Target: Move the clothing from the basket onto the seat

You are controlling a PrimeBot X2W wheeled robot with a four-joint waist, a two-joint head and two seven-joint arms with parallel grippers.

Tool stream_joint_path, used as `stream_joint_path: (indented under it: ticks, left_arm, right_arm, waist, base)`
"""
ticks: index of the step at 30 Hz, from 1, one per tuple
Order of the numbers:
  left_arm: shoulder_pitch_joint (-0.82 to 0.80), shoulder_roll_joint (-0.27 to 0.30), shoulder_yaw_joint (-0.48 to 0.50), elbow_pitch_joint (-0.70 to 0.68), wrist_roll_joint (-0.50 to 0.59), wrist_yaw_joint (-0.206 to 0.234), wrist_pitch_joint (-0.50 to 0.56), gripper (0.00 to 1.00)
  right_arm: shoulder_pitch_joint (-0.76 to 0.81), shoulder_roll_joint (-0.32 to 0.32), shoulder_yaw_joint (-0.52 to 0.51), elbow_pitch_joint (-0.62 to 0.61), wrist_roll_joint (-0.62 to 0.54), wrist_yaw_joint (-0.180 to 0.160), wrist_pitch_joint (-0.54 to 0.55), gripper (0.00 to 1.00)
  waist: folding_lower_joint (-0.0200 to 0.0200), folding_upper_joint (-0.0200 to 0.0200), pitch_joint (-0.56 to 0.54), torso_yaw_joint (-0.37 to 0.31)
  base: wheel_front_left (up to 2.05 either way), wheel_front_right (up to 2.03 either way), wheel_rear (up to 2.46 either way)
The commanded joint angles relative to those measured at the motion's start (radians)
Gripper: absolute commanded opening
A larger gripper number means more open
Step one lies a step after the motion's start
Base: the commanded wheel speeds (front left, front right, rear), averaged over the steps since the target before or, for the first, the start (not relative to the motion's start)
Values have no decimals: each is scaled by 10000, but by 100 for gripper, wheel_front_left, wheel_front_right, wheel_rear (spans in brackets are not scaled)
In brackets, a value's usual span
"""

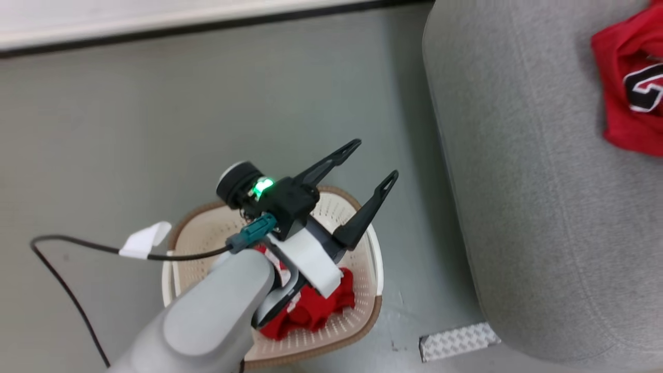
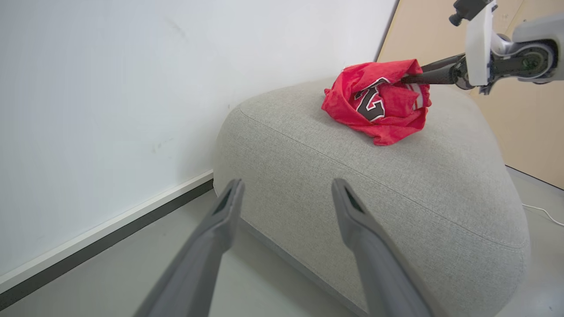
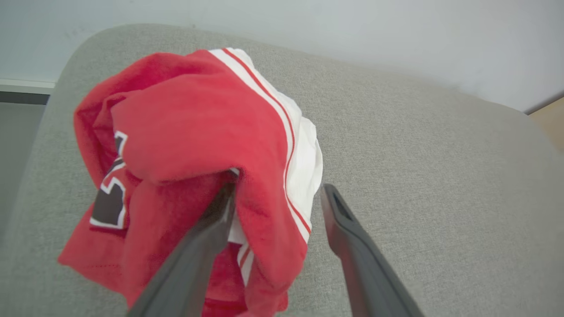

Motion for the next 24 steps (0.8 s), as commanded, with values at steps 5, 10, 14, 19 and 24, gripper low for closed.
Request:
stream_joint_path:
  ticks: [5,10,14,19,24]
  left_arm:
    - [671,-100,215,337,-366,79,-167,100]
    - [1369,-132,524,524,-616,222,-232,100]
    - [1901,-138,955,560,-920,420,-237,100]
    - [2529,-72,1693,297,-992,677,-237,100]
    - [3230,44,2421,28,-769,953,-237,100]
  right_arm:
    - [339,-348,966,-298,365,7,74,100]
    - [556,-684,1896,-899,619,5,-81,100]
    - [646,-865,2284,-1511,816,7,-554,100]
    - [813,-822,2248,-2245,1102,7,-1510,100]
    - [1647,-504,1783,-2842,1438,7,-2793,100]
  waist:
    - [0,0,-1506,-60]
    - [0,0,-2762,-91]
    - [0,0,-3552,19]
    - [0,0,-4276,297]
    - [0,0,-4838,681]
  base:
    - [0,0,0]
    - [0,0,0]
    - [0,0,0]
    - [0,0,0]
    - [0,0,0]
